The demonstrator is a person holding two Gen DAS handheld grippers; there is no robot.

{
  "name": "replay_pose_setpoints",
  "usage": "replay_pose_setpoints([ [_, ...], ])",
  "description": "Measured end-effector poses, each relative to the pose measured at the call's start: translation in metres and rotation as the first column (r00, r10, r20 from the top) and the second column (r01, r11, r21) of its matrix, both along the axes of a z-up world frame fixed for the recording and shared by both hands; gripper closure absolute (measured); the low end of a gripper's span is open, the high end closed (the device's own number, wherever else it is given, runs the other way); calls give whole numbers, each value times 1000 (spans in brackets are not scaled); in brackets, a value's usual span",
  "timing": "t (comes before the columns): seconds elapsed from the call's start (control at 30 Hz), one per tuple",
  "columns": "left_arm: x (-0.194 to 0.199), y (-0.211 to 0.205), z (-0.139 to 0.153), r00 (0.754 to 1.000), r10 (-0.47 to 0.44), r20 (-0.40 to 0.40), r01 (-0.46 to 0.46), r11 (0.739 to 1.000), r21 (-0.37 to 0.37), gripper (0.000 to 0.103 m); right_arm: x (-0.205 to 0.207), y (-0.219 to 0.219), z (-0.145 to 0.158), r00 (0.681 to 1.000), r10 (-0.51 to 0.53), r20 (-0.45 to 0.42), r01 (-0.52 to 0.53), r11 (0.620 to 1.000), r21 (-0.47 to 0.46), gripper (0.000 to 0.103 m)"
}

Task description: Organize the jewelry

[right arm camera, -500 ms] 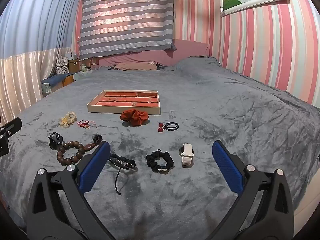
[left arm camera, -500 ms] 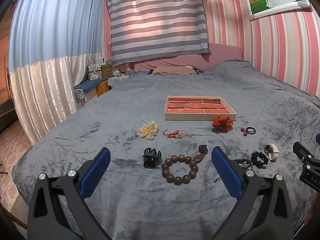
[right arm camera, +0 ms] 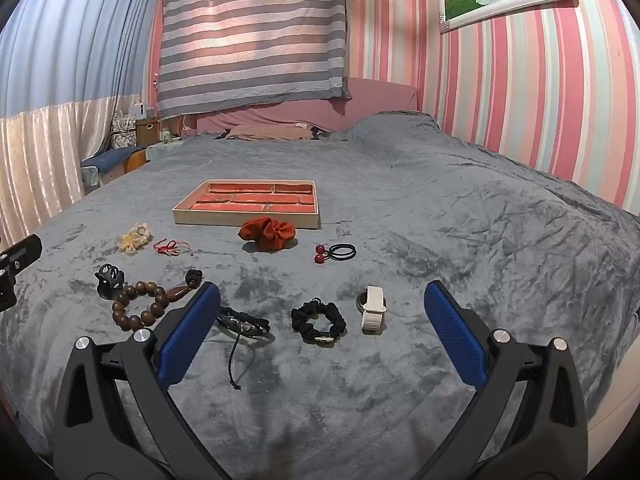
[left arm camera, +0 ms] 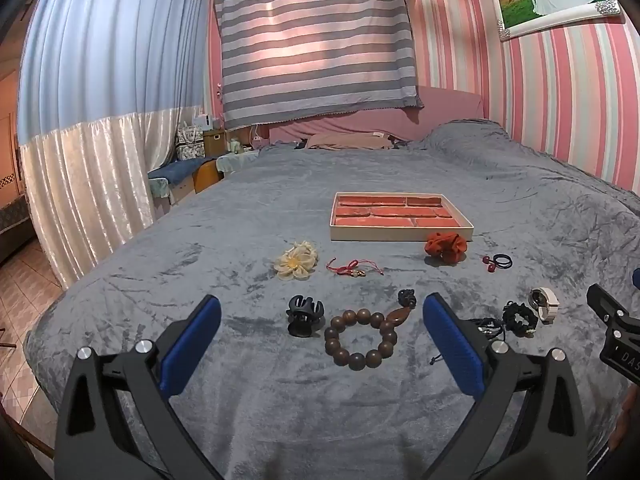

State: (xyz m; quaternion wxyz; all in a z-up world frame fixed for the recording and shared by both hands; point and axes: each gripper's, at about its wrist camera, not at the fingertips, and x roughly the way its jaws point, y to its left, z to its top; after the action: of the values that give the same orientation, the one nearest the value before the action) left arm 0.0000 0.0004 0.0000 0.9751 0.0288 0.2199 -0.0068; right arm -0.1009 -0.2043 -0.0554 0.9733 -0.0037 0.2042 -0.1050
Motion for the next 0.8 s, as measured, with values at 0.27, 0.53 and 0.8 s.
replay_pose_setpoints([
  [0.27,0,0,0,1000,-1,0,1,1000,0,4,1,2,2,1000,0,-1,0,1000,0,4],
  [0.53,0,0,0,1000,-1,0,1,1000,0,4,0,-1,-1,1000,1,-1,-1,1000,1,4],
  [0.8,0,0,0,1000,-1,0,1,1000,0,4,0,0,-1,1000,1,-3,-1,1000,0,4],
])
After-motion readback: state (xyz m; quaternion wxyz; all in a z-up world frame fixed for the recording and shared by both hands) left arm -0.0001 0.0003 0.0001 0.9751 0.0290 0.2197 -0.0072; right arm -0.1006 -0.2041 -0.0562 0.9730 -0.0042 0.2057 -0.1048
